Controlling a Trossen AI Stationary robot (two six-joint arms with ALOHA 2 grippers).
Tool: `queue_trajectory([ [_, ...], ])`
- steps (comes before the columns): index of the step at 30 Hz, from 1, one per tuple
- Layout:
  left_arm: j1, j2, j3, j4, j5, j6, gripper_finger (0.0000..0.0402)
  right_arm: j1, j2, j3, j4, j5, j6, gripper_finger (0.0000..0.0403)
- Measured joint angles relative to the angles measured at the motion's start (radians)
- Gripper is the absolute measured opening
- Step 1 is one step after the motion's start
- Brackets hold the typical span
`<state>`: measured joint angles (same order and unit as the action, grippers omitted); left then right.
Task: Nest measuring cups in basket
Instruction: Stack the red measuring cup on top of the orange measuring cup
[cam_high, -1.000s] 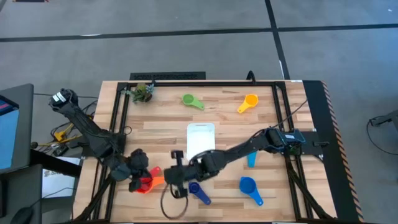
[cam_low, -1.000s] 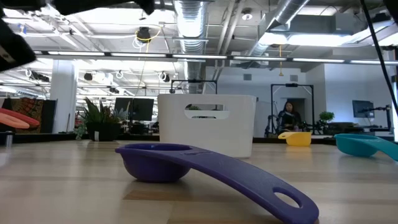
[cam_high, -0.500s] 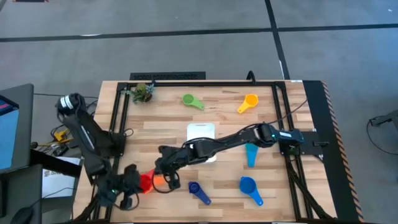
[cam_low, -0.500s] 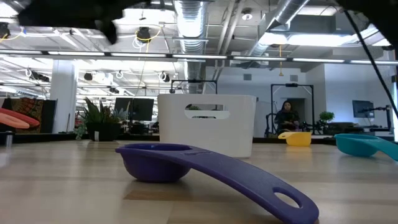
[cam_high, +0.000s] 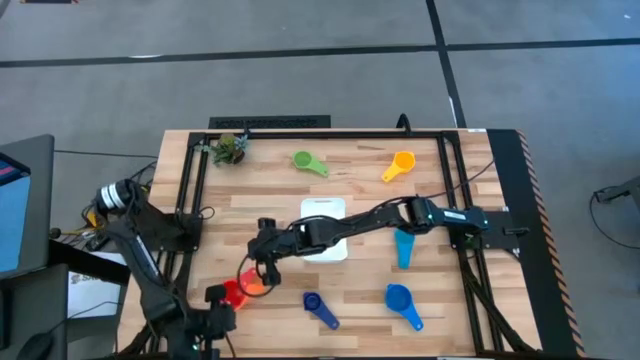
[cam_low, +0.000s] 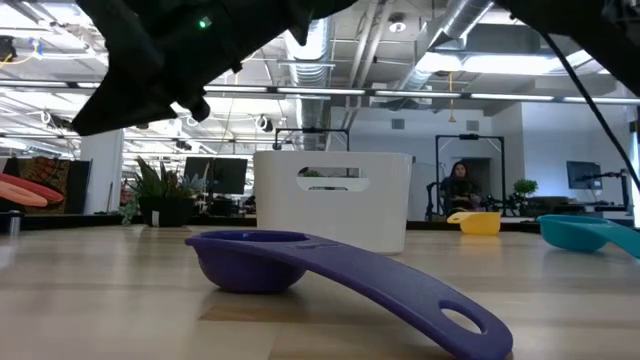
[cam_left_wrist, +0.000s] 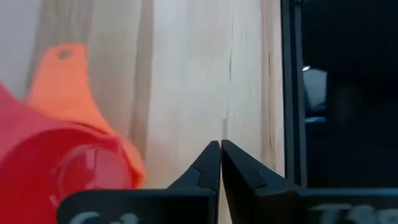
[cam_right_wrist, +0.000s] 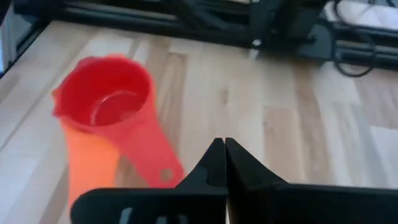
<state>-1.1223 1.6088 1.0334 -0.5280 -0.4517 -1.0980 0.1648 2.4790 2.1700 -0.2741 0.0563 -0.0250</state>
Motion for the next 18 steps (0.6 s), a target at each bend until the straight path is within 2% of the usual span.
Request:
queue_trajectory([
  [5, 0.012, 0.092, 0.035, -0.040, 0.056, -0.077, 0.0000, -0.012, -0.002, 0.000, -0.009, -0.004, -0.061, 0.0004],
  [10, 0.017, 0.126, 0.056, -0.096, 0.047, -0.152, 0.0000, -0.007, -0.002, 0.000, -0.034, -0.055, -0.096, 0.0004],
  [18, 0.017, 0.127, 0.057, -0.256, 0.032, -0.286, 0.0000, 0.007, -0.002, 0.000, -0.010, -0.071, 0.081, 0.0004],
])
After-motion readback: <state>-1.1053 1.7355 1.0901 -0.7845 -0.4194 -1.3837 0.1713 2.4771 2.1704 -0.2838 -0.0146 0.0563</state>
